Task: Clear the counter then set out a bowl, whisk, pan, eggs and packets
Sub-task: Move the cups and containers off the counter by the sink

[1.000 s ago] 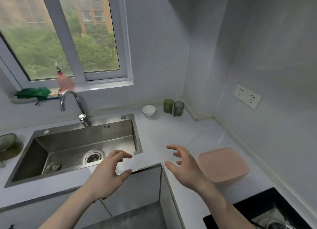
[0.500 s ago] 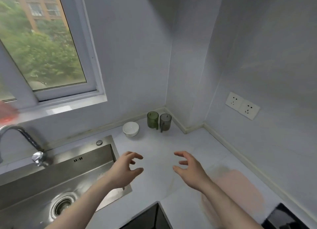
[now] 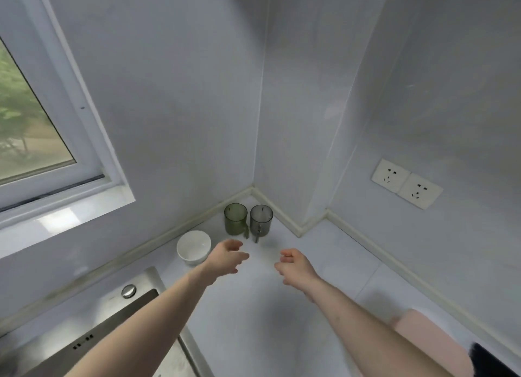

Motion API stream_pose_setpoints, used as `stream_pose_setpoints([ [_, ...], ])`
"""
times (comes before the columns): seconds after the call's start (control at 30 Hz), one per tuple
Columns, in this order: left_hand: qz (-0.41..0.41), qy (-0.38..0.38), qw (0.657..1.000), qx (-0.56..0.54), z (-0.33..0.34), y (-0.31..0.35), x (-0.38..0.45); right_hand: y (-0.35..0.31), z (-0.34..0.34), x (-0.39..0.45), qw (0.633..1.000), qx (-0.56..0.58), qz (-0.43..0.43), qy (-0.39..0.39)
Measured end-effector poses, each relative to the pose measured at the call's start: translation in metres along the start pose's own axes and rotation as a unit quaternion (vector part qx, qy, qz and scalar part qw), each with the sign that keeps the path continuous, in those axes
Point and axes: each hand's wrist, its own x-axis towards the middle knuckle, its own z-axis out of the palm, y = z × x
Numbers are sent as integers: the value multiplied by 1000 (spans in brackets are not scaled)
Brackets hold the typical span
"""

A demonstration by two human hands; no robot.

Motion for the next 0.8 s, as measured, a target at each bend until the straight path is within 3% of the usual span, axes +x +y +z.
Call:
stream_pose_setpoints([
  [0.13,-55,4,994,-95,4,8,49,-13,11,42,999,25,38,9],
  [0.43,-114,-31,967,-227,7,1,119,-29,40,124,997,-45,57,15],
  [0.6,-114,-43,945,-304,8,-4,142,-43,50,131,996,-63,56,29],
  [0.8,-86,-11,952,-295,2,0,138,-45,63,148,996,-35,73,25],
])
